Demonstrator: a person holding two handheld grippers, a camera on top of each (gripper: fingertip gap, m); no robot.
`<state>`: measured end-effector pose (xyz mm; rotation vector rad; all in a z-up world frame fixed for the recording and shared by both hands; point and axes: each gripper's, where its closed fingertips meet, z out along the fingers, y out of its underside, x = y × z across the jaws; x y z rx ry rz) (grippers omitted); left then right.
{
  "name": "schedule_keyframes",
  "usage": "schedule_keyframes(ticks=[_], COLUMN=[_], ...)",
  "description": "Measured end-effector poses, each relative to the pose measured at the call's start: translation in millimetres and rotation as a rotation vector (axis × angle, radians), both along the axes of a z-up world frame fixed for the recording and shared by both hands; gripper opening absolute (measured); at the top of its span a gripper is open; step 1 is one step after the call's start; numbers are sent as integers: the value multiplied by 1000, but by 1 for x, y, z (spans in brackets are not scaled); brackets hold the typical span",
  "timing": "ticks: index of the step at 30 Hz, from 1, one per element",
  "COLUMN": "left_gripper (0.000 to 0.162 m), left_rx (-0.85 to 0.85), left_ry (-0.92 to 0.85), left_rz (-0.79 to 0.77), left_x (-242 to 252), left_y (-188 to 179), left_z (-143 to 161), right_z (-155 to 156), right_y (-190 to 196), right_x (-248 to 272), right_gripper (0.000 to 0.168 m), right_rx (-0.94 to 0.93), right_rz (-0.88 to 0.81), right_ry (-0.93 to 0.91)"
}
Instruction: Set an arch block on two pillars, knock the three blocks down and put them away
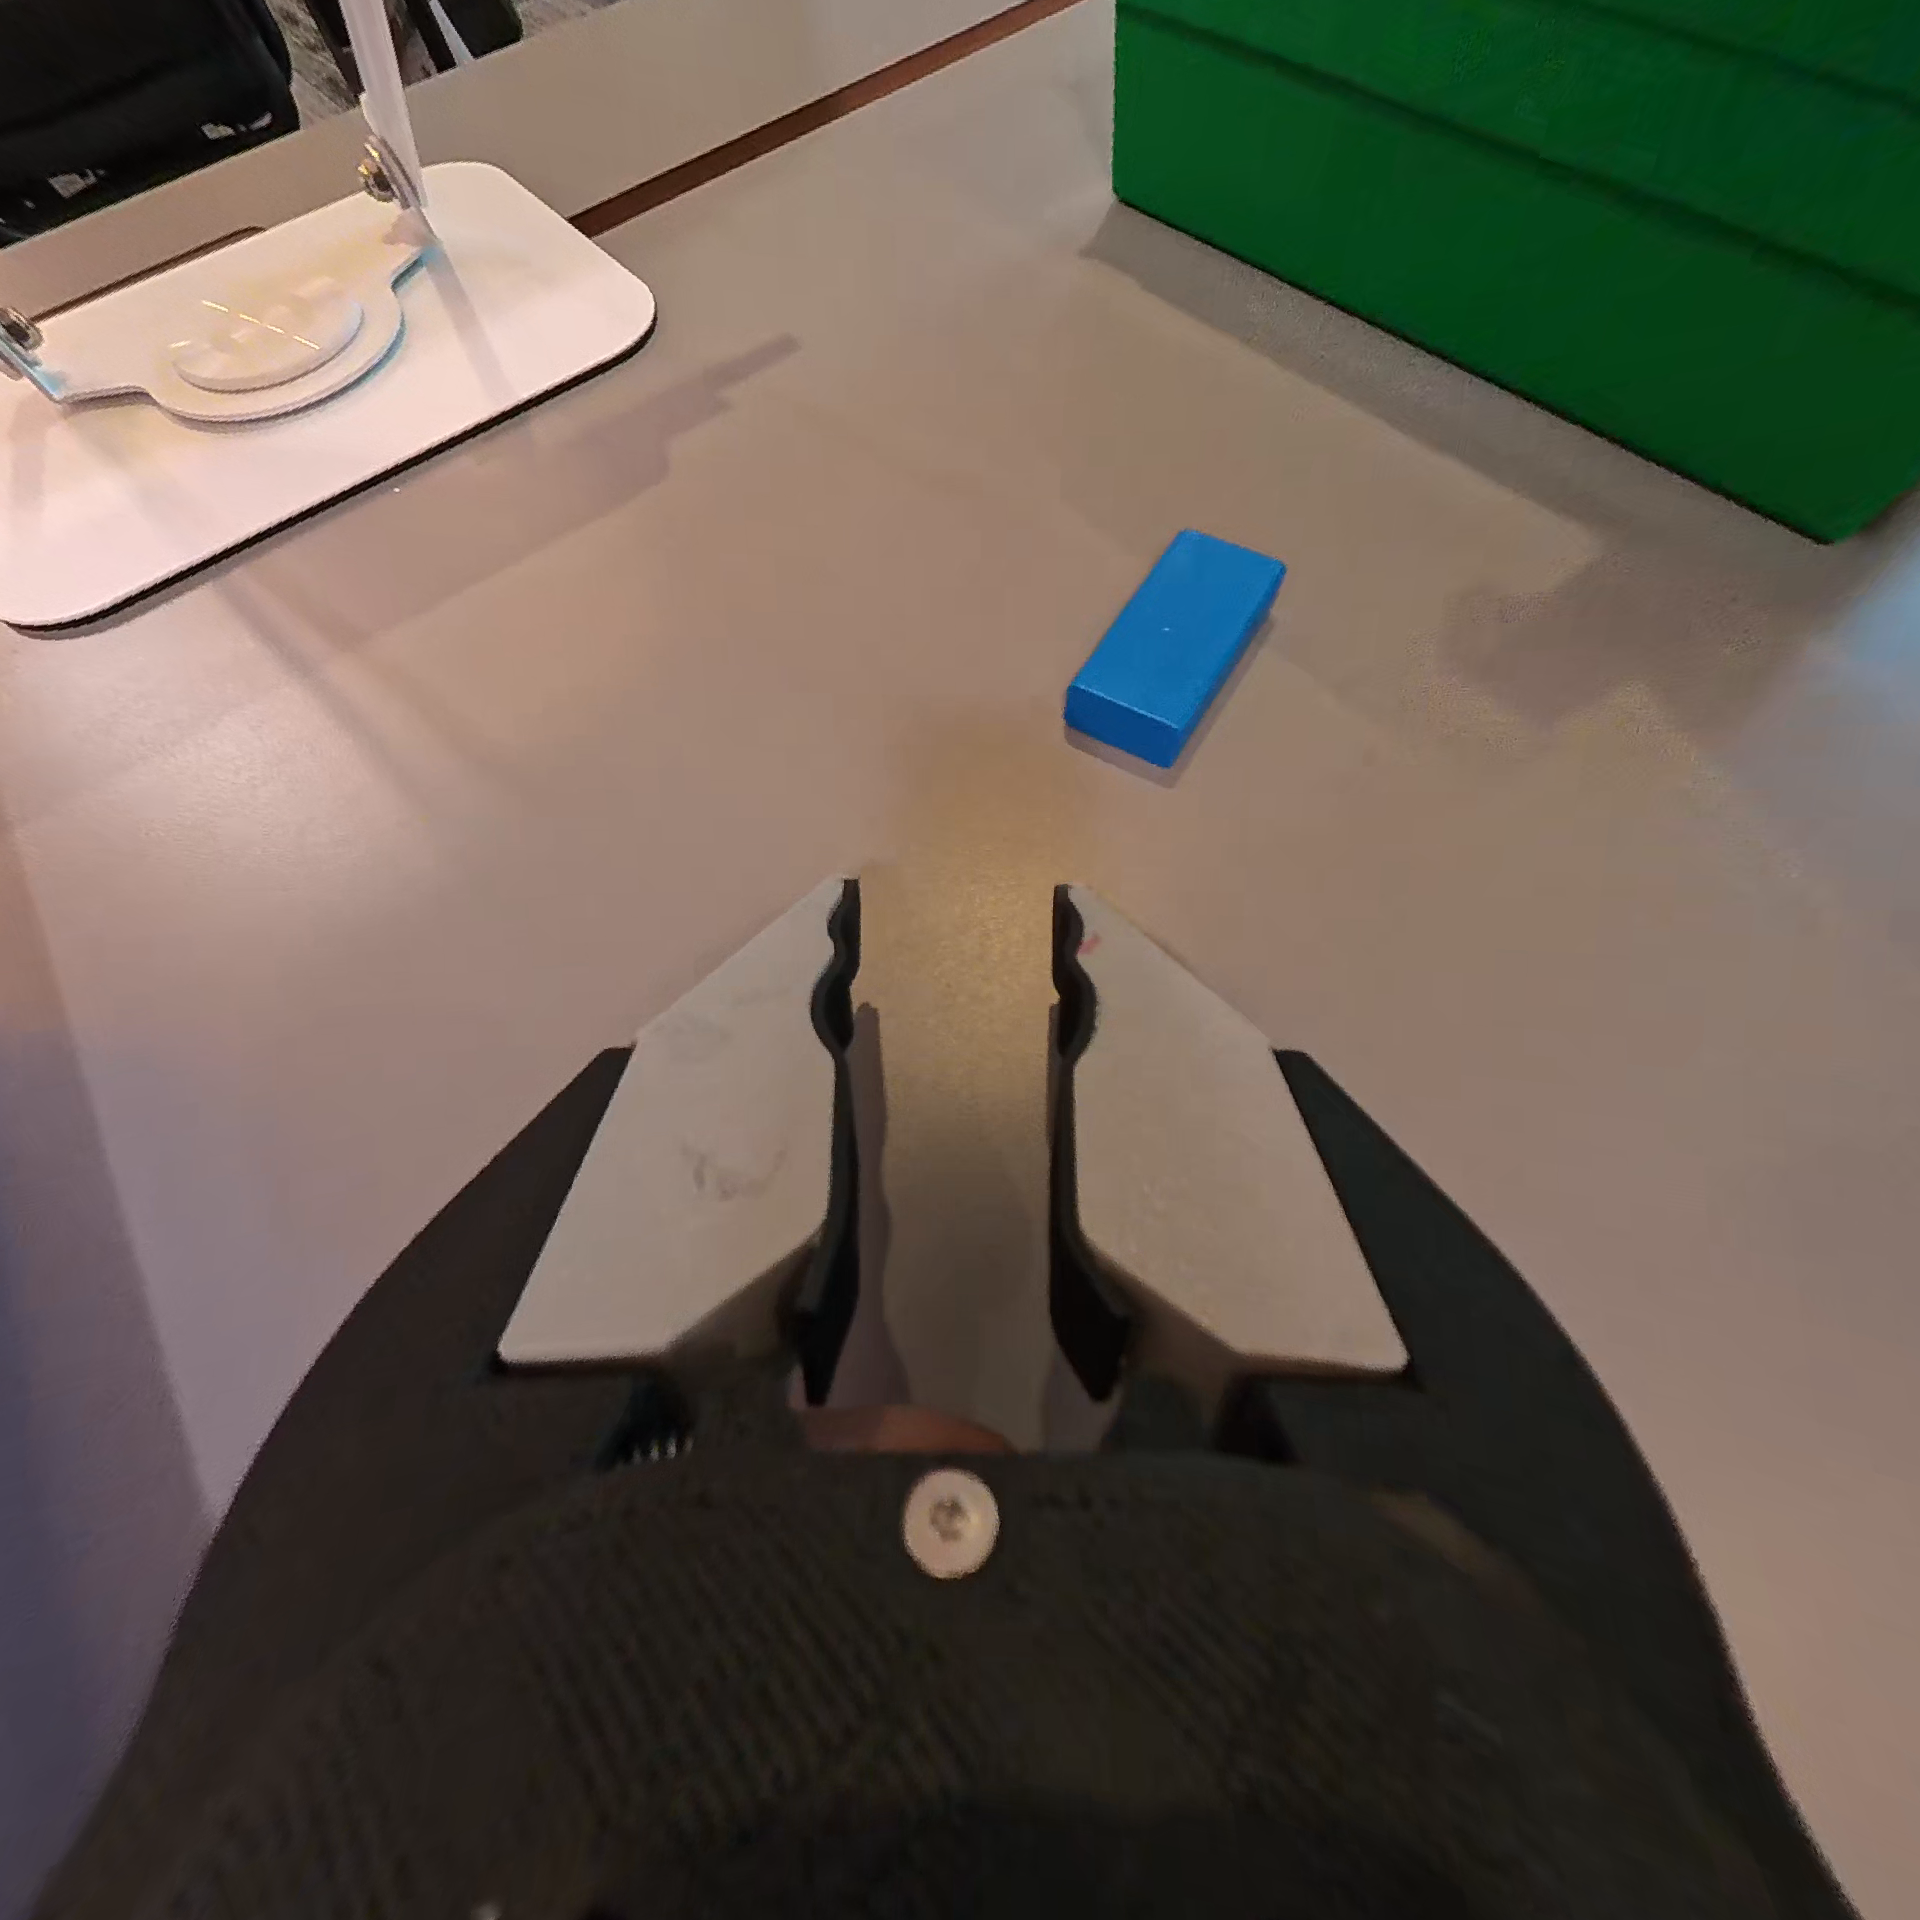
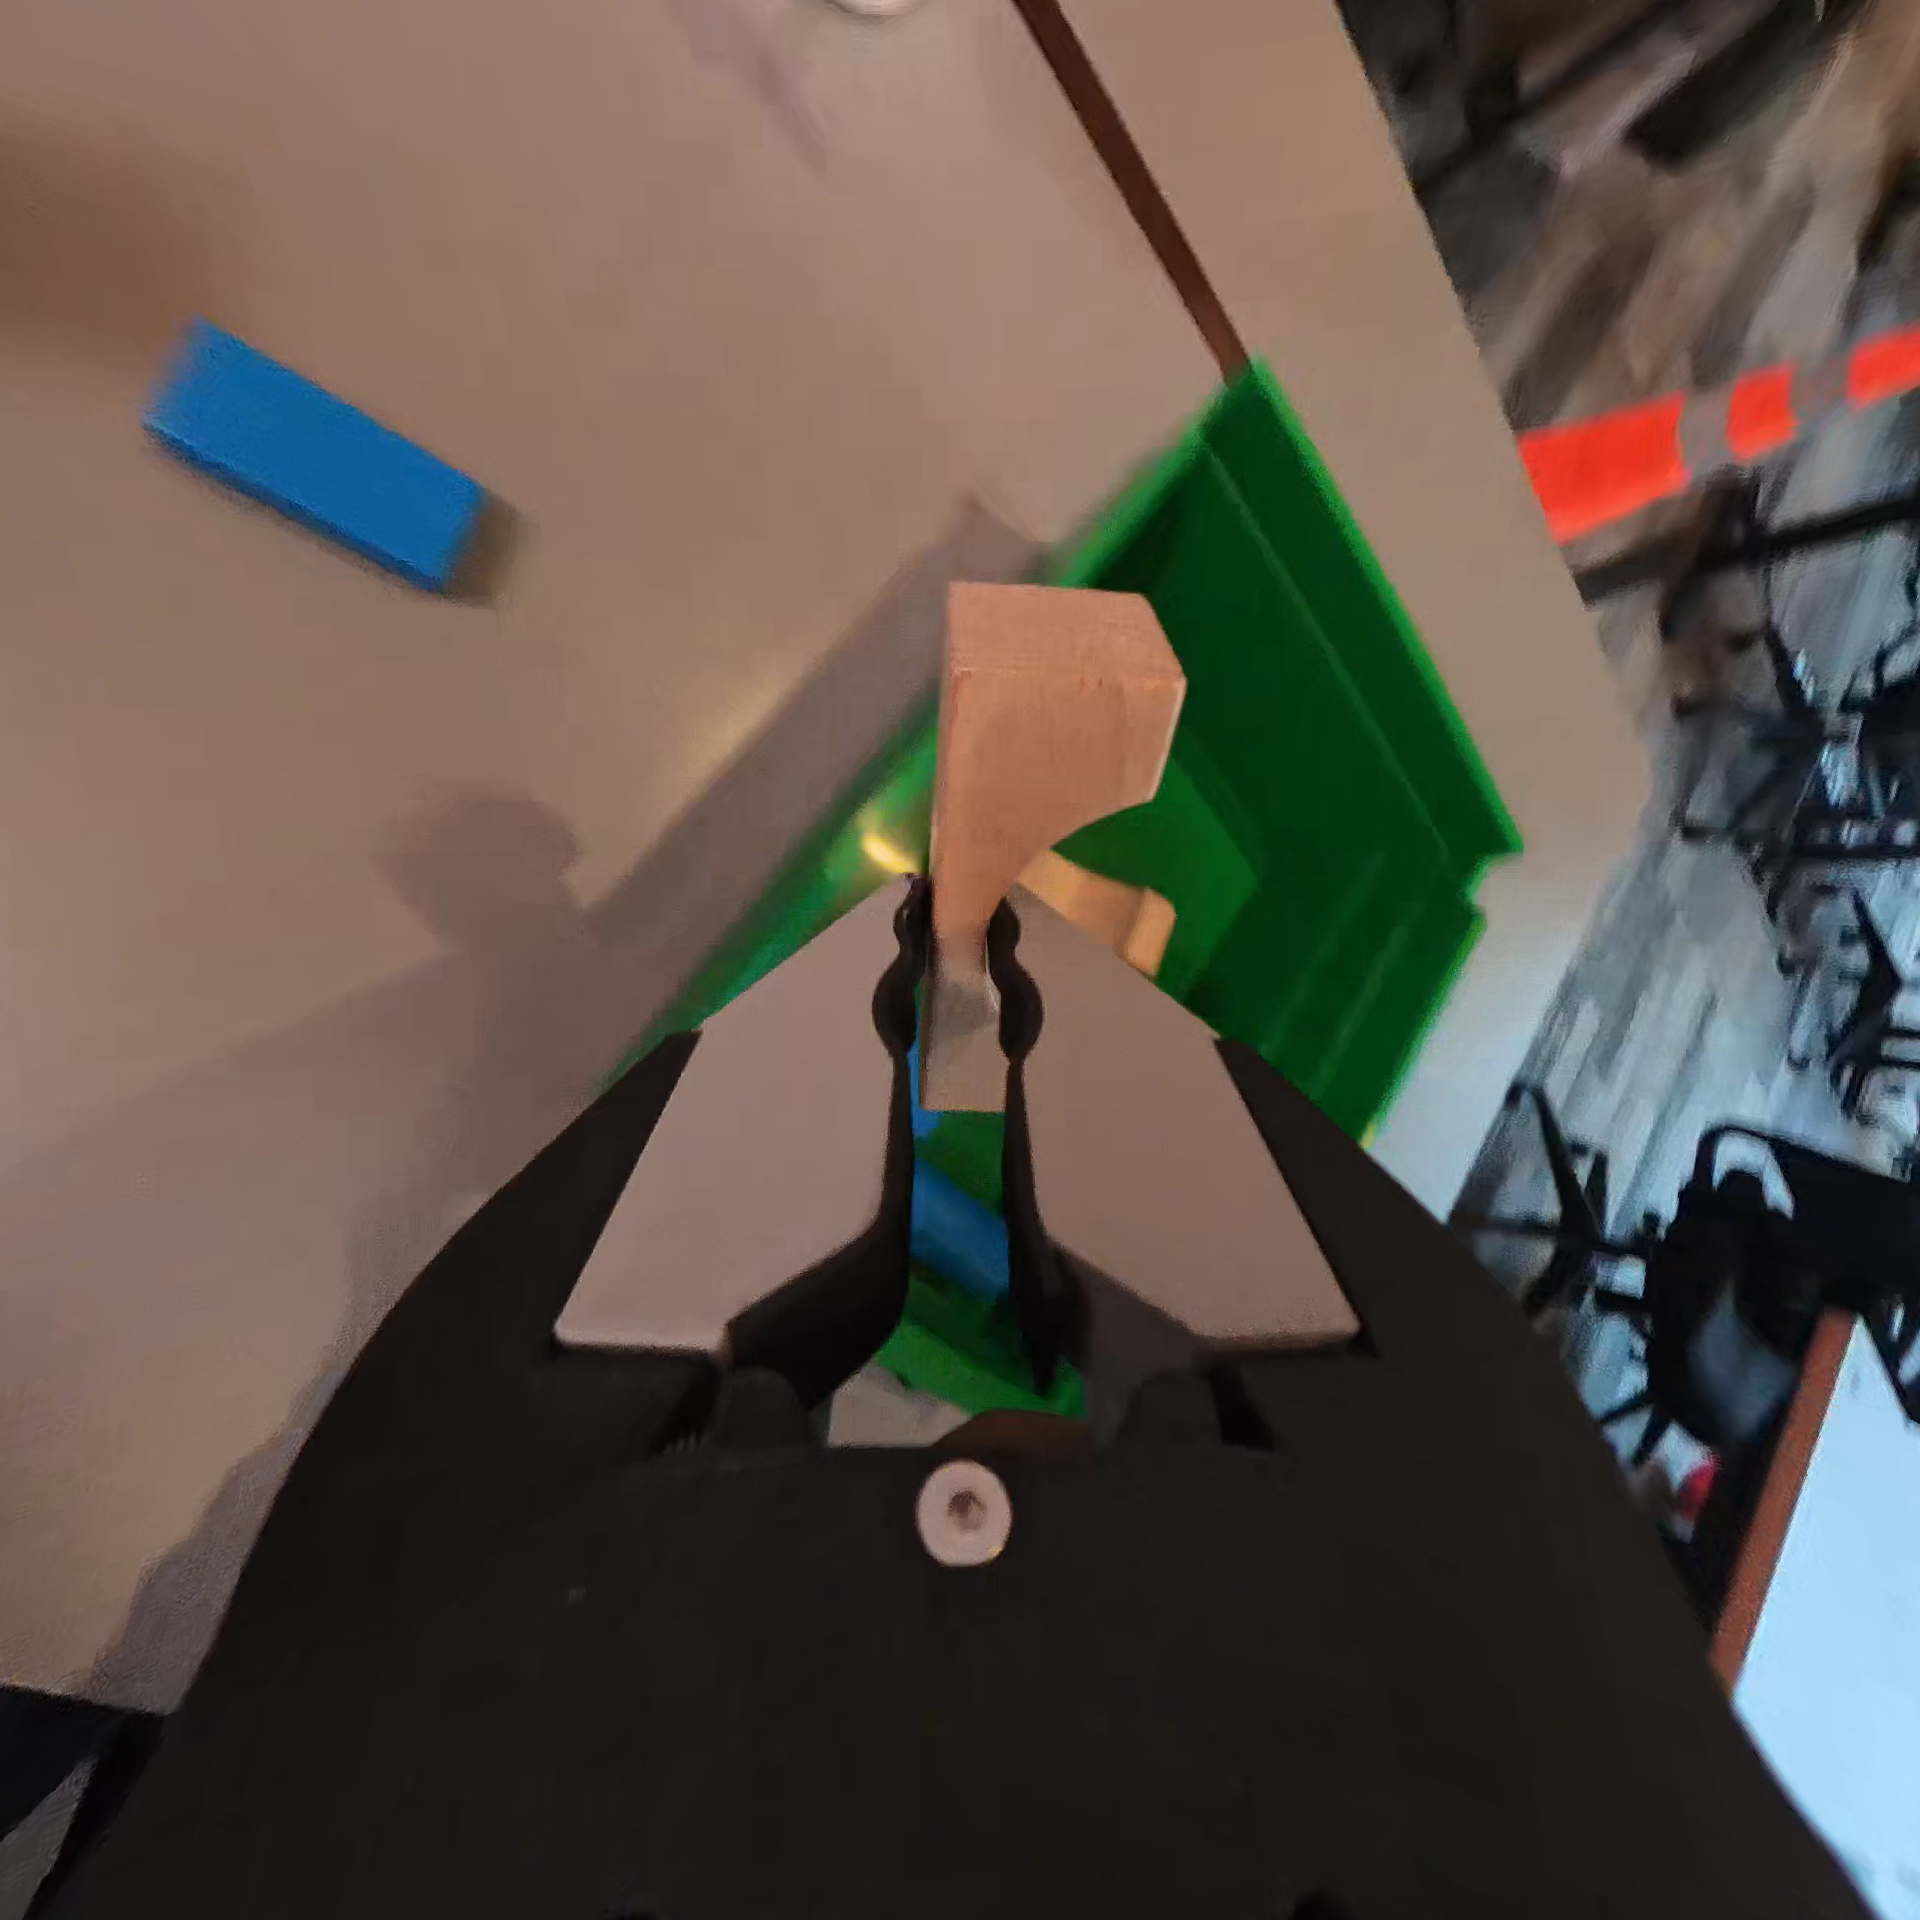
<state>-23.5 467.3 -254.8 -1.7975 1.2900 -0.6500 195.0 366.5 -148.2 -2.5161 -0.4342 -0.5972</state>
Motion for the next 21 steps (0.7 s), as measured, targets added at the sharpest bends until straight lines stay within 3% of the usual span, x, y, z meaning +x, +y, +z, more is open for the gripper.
schedule_keyframes(ticks=[3, 5, 8, 13, 16, 21], left_gripper=[34, 34, 34, 34, 34, 34], left_rx=[2, 6, 3, -17, -21, -39], left_ry=[2, 4, 2, -7, -7, -28], left_rz=[0, 0, 3, 11, 12, 21], left_x=[0, 0, 0, -1, -1, -3], left_y=[0, 0, 0, 2, 2, 4], left_z=[0, 0, 0, 0, 0, 2], right_z=[-24, -40, -37, -19, -49, -100], right_y=[-24, -31, -26, 15, 25, 56], right_x=[37, 49, 48, -58, -129, -151], right_gripper=[8, 20, 29, 30, 33, 37], right_rx=[-69, -83, -18, 49, -134, -342], right_rz=[-112, -153, -154, 212, 483, 654], right_ry=[80, 116, 98, 141, 171, 71])
